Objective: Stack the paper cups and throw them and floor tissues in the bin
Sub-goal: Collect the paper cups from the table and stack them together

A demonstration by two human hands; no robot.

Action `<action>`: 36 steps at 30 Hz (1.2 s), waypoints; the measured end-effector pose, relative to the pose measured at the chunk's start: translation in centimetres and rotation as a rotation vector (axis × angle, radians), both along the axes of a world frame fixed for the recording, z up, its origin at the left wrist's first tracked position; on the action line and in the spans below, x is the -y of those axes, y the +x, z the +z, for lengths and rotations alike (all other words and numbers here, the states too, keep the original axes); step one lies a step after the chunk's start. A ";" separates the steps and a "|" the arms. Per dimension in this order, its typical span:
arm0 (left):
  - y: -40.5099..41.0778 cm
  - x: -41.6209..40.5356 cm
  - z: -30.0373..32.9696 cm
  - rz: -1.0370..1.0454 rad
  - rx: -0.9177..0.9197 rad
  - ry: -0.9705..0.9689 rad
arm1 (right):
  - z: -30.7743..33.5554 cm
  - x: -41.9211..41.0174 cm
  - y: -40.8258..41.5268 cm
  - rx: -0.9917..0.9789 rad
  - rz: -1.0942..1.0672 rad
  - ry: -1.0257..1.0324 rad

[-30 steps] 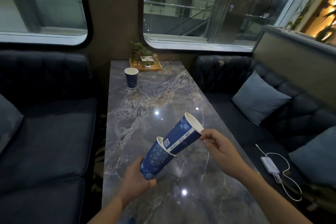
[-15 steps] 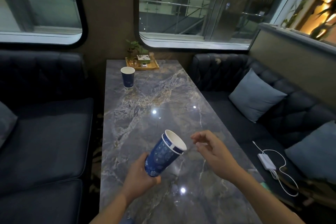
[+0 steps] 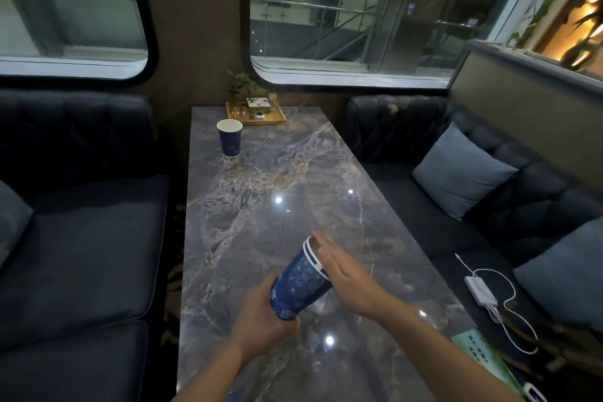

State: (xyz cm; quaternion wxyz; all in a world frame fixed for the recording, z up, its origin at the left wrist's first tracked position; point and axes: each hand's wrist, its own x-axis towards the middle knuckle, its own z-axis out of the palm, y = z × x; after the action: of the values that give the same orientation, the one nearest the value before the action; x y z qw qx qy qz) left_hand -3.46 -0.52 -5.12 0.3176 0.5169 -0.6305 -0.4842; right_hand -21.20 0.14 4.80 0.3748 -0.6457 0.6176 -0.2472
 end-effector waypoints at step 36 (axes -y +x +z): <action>5.2 7.9 -4.1 0.248 -0.030 0.060 | -4.5 10.2 2.8 -0.068 0.116 0.052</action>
State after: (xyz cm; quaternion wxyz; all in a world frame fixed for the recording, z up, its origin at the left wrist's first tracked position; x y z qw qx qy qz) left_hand 1.73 -8.39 -9.20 0.3690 0.5928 -0.5421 -0.4675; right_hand -18.43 -10.07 0.28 0.3840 -0.6784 0.5978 -0.1868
